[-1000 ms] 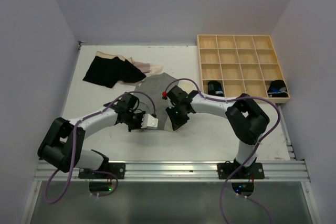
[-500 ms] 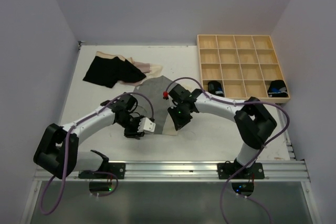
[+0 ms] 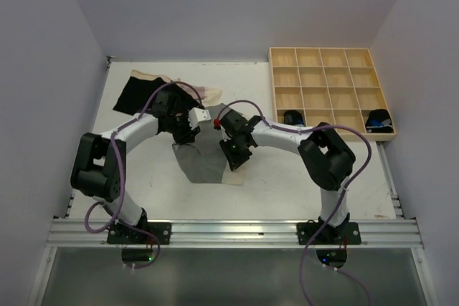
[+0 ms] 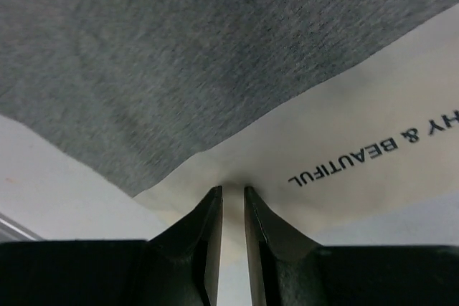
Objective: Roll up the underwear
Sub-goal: Flatten the underwear
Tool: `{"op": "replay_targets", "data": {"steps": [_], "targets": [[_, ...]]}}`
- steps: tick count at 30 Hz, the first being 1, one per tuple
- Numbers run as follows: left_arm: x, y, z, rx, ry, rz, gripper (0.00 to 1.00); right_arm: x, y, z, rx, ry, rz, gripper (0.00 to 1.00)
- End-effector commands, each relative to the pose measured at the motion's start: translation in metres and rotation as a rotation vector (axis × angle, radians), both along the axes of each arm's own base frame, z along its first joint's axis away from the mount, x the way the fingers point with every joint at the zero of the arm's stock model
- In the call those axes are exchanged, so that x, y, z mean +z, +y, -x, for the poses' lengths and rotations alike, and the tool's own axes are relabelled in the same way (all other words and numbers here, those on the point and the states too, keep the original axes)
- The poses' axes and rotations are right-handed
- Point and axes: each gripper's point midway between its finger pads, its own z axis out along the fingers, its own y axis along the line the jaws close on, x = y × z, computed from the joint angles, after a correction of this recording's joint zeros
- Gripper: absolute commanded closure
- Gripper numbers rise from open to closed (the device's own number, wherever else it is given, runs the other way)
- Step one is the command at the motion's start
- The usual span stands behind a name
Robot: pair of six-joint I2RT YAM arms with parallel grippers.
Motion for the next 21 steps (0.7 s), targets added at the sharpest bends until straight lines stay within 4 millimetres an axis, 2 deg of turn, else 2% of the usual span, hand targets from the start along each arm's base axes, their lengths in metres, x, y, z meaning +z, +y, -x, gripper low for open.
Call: {"op": "replay_targets", "data": {"steps": [1, 3, 4, 6, 7, 9, 10, 12, 15, 18, 19, 21], "targets": [[-0.014, 0.01, -0.025, 0.097, -0.024, -0.039, 0.6, -0.01, 0.007, -0.006, -0.012, 0.005, -0.004, 0.78], [-0.027, 0.015, -0.019, 0.095, -0.002, -0.069, 0.61, -0.017, 0.004, -0.001, 0.008, 0.026, 0.009, 0.78], [-0.037, 0.021, -0.008, 0.082, 0.02, -0.098, 0.61, -0.021, 0.0, 0.007, 0.021, 0.049, 0.02, 0.78], [-0.042, 0.027, 0.004, 0.07, 0.031, -0.124, 0.61, -0.02, -0.004, 0.012, 0.049, 0.054, 0.022, 0.78], [-0.051, 0.032, 0.019, 0.057, 0.068, -0.142, 0.62, -0.023, -0.01, 0.017, 0.058, 0.069, 0.035, 0.78], [-0.052, 0.036, 0.033, 0.047, 0.089, -0.153, 0.63, -0.021, -0.015, 0.022, 0.088, 0.071, 0.037, 0.78], [-0.058, 0.039, 0.05, 0.035, 0.134, -0.165, 0.63, -0.022, -0.019, 0.025, 0.1, 0.078, 0.044, 0.78], [-0.06, 0.043, 0.067, 0.028, 0.162, -0.168, 0.64, -0.018, -0.022, 0.03, 0.139, 0.079, 0.046, 0.78], [-0.059, 0.047, 0.087, 0.018, 0.196, -0.172, 0.65, -0.011, -0.024, 0.035, 0.181, 0.085, 0.034, 0.79], [-0.049, 0.044, 0.099, -0.002, 0.21, -0.148, 0.59, 0.001, -0.021, 0.04, 0.233, 0.08, 0.014, 0.78], [-0.045, 0.044, 0.103, -0.011, 0.22, -0.14, 0.58, 0.014, -0.018, 0.037, 0.246, 0.053, -0.013, 0.78], [-0.022, 0.035, 0.096, -0.023, 0.168, -0.089, 0.55, 0.034, -0.015, 0.029, 0.237, -0.004, -0.035, 0.77]]}}
